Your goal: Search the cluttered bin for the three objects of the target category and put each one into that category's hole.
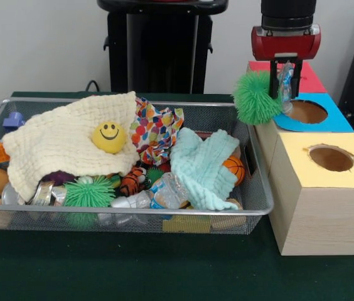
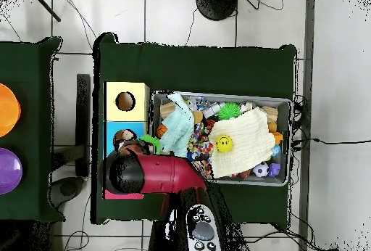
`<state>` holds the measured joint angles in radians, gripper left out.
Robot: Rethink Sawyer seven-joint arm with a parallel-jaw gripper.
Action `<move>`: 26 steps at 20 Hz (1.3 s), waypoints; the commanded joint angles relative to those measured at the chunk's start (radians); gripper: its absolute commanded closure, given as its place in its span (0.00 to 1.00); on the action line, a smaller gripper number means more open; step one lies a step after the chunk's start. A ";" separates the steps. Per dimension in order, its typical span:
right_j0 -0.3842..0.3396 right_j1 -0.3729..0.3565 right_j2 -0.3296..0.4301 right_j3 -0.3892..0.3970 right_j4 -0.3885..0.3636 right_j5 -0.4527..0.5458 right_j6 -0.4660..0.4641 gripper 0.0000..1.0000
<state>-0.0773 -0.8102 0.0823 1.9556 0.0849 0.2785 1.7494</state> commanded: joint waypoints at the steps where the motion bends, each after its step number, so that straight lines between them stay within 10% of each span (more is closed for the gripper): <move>1: -0.035 0.025 0.049 0.004 -0.001 -0.038 0.140 1.00; 26: 0.025 0.029 0.069 0.078 0.076 -0.071 0.257 1.00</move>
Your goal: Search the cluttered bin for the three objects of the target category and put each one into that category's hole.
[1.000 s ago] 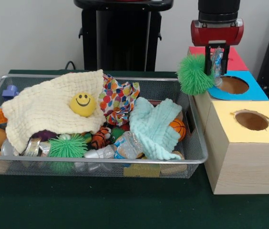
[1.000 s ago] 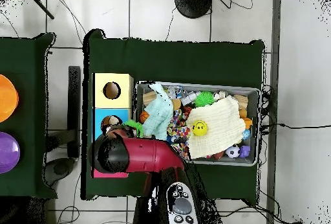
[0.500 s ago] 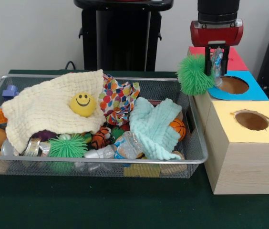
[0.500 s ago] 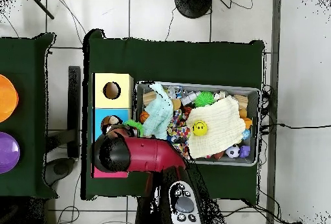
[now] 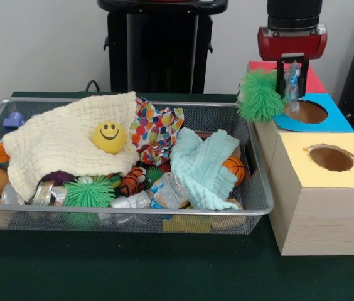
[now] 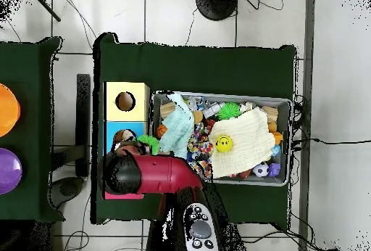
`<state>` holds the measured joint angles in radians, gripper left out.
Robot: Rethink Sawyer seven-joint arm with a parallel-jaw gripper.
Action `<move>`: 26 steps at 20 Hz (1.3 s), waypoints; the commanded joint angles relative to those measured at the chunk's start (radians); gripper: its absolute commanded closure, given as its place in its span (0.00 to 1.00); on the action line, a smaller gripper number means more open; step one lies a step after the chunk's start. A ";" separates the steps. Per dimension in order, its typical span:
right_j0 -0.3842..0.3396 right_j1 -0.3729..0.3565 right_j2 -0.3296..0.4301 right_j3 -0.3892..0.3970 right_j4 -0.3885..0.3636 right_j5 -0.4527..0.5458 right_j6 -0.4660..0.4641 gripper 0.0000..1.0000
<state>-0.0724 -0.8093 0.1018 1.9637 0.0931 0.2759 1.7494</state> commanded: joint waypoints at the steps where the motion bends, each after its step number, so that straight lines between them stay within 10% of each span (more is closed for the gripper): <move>1: 0.026 0.024 0.046 0.075 0.073 -0.067 0.261 1.00; 7: 0.079 0.027 0.003 0.067 0.078 -0.097 0.255 1.00; 8: 0.070 0.030 0.009 0.069 0.079 -0.077 0.230 0.00; 26: 0.139 -0.012 -0.071 0.075 0.120 -0.101 0.259 0.00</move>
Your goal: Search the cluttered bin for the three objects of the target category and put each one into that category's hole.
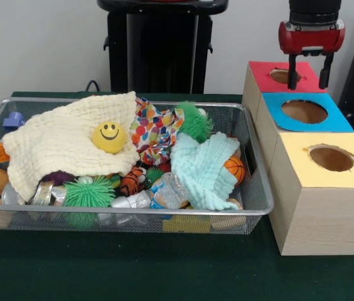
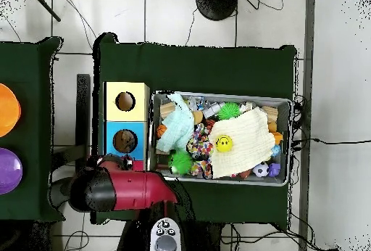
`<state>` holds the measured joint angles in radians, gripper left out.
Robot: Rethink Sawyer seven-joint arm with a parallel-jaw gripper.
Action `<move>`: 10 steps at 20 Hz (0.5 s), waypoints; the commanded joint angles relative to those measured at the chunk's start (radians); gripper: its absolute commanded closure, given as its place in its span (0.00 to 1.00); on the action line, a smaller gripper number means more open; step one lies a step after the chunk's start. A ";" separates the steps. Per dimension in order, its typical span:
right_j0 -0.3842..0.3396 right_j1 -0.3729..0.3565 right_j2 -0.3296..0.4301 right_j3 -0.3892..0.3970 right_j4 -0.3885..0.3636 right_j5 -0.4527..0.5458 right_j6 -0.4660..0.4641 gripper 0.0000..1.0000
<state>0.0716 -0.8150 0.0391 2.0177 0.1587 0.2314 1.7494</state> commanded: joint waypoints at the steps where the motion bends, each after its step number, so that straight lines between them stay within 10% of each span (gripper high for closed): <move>1: -0.002 -0.013 -0.011 0.018 0.058 -0.052 0.257 0.00; 10: 0.009 -0.065 -0.070 -0.006 0.040 0.037 0.210 0.00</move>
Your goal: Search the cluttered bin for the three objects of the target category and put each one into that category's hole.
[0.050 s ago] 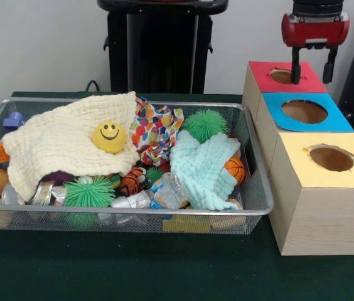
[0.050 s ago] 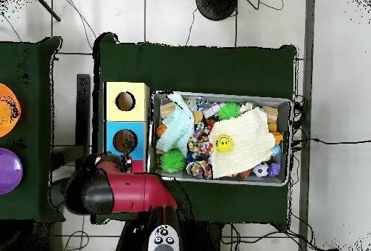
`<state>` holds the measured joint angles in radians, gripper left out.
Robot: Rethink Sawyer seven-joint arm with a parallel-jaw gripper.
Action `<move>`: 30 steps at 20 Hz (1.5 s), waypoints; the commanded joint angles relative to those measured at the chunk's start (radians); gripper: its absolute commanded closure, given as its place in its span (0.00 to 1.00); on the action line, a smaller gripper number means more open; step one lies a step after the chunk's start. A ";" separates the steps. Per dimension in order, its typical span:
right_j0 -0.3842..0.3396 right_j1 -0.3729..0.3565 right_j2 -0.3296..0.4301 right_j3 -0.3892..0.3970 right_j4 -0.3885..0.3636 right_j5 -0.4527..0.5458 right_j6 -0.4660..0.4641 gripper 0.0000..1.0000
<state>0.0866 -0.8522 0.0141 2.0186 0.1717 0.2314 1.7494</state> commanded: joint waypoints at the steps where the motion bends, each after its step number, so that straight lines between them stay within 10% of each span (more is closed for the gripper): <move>1: 0.004 -0.035 -0.067 -0.025 0.018 0.066 0.201 0.00; 8: 0.046 -0.072 -0.188 -0.053 -0.036 0.139 0.152 0.00; 21: -0.195 -0.053 -0.062 0.061 -0.104 -0.082 0.061 0.00; 30: -0.254 -0.052 -0.103 0.023 -0.179 -0.040 0.051 0.00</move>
<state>-0.1264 -0.9181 -0.1339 2.0190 0.0553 0.1853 1.7494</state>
